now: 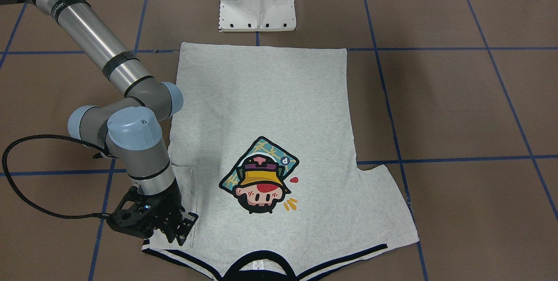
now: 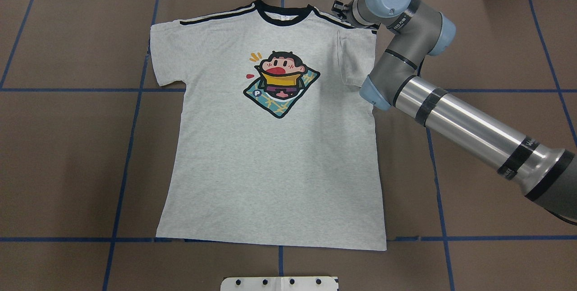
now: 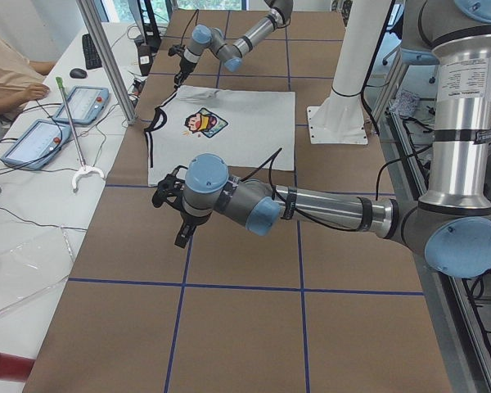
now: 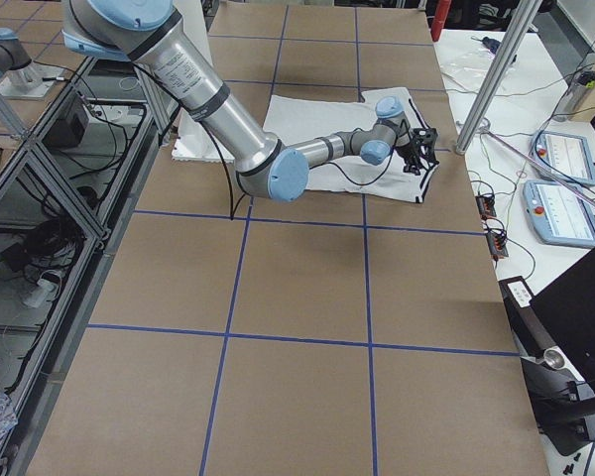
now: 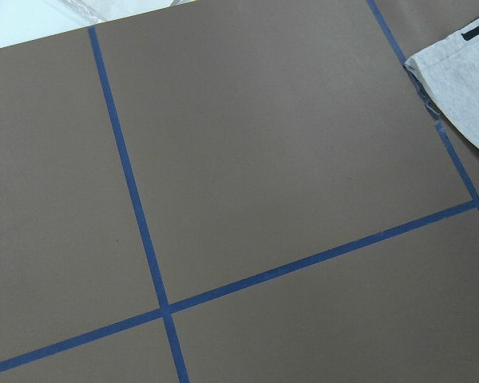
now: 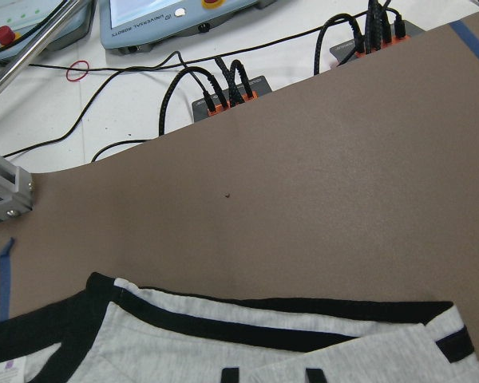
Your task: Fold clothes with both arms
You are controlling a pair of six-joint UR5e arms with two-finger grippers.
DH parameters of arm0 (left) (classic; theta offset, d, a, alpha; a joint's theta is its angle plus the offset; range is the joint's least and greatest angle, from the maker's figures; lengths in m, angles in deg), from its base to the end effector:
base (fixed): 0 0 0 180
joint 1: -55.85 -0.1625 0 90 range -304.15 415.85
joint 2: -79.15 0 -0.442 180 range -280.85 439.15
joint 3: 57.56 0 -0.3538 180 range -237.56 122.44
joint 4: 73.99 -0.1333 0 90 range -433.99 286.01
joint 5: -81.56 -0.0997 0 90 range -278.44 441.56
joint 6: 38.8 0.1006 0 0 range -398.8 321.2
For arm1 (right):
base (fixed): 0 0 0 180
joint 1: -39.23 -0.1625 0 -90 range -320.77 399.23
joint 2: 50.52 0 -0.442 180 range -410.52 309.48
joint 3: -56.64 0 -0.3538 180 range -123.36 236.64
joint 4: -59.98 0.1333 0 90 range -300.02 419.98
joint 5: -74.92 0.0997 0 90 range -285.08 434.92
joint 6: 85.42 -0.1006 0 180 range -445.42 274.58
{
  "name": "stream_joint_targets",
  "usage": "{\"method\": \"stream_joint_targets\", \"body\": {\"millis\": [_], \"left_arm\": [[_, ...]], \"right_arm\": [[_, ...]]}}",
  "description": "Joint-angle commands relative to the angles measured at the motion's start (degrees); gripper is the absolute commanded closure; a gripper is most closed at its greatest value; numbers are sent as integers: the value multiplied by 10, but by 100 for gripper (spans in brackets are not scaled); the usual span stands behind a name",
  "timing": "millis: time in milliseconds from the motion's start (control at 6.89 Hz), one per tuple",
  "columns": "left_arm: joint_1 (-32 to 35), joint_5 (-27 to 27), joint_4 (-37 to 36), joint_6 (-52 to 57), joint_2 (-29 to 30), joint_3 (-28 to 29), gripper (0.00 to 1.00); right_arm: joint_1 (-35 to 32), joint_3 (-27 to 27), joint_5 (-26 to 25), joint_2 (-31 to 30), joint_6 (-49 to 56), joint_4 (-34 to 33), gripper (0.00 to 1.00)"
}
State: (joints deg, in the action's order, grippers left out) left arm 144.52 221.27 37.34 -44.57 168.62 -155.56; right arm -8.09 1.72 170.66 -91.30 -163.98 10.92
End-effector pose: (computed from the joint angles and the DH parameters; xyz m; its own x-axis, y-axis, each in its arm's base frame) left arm -0.0457 -0.4666 0.5675 0.6368 0.2924 -0.7135 0.0439 0.9101 0.4121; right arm -0.4632 -0.6841 0.3403 0.5144 0.2667 0.8150 -0.5855 0.8037 0.1065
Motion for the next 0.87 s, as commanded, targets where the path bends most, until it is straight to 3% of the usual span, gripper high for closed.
{"method": "stream_joint_targets", "body": {"millis": [0, 145, 435, 726], "left_arm": [[-33, -3, 22, -91, 25, 5, 0], [-38, -3, 54, -119, 32, 6, 0], [-85, -8, 59, -199, 127, 61, 0], [-132, -8, 100, -319, 194, 99, 0]], "right_arm": [[-1, -25, 1, 0, 24, -1, 0], [-5, -51, 39, -22, 27, 0, 0], [-10, -119, 63, -81, 35, 26, 0], [-28, -185, 128, -151, 38, 68, 0]]}}
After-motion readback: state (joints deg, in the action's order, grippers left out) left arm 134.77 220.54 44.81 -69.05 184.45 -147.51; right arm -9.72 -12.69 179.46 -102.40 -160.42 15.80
